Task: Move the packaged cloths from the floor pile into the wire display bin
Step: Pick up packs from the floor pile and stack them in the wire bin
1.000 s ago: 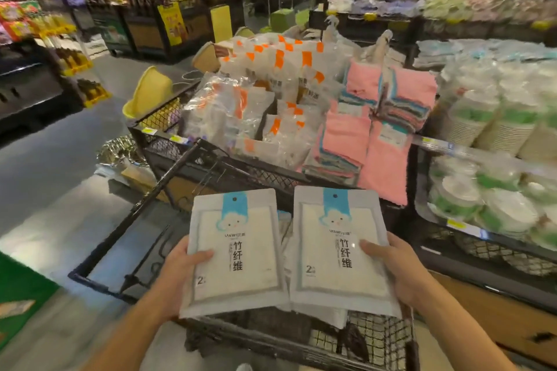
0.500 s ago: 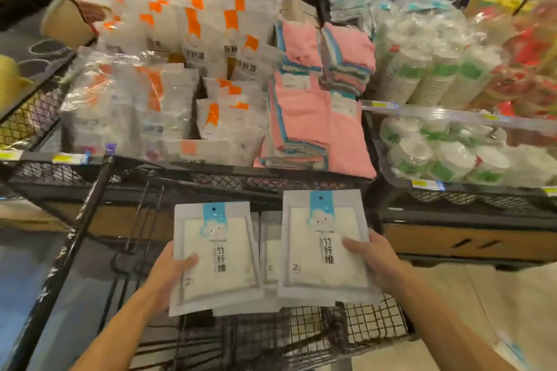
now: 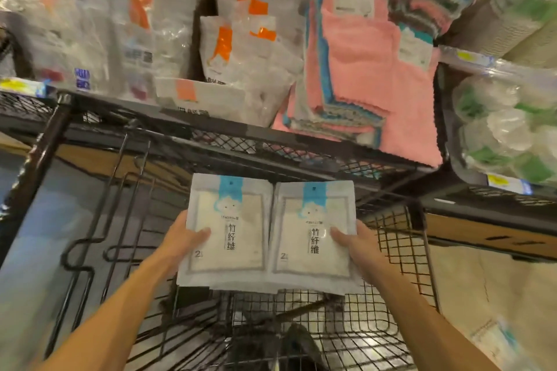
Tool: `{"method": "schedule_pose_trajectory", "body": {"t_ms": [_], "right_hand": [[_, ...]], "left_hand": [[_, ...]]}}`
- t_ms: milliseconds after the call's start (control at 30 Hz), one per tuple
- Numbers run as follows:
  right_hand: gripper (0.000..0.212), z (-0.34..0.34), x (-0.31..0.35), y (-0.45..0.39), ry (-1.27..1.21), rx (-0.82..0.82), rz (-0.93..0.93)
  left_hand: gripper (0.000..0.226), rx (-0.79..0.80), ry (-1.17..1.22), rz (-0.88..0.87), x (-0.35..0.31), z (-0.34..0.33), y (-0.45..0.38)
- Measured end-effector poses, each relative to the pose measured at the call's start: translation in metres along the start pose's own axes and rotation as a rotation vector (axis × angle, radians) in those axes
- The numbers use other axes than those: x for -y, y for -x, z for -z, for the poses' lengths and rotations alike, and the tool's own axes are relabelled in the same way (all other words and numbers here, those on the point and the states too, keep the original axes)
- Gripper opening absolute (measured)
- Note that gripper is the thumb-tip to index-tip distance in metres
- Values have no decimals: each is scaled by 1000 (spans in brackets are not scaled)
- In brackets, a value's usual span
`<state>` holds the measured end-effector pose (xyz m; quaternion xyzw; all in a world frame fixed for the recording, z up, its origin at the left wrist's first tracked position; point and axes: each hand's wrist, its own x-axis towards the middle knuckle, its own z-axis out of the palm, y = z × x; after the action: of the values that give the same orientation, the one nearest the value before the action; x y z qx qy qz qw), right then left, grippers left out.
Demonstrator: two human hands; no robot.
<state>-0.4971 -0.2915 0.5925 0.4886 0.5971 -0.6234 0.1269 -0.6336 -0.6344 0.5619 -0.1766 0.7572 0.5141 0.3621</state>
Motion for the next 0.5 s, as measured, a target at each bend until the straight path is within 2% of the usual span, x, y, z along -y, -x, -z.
{"method": "schedule_pose_trajectory", "body": {"t_ms": [67, 167, 233, 333, 433, 500], "right_hand": [[40, -9, -5, -11, 62, -45, 17], [49, -23, -18, -23, 295, -209, 77], [46, -31, -23, -28, 488, -318, 137], [60, -35, -27, -34, 765, -466, 220], [73, -34, -17, -30, 918, -522, 258], [76, -29, -8, -27, 1022, -503, 323]], "left_hand": [[54, -57, -61, -12, 2, -11, -5], [66, -193, -190, -59, 9, -25, -9], [68, -291, -325, -141, 12, -33, -7], [73, -417, -611, -240, 11, -41, 0], [76, -457, -842, -297, 5, -45, 10], [77, -453, -962, -348, -3, -47, 19]]}}
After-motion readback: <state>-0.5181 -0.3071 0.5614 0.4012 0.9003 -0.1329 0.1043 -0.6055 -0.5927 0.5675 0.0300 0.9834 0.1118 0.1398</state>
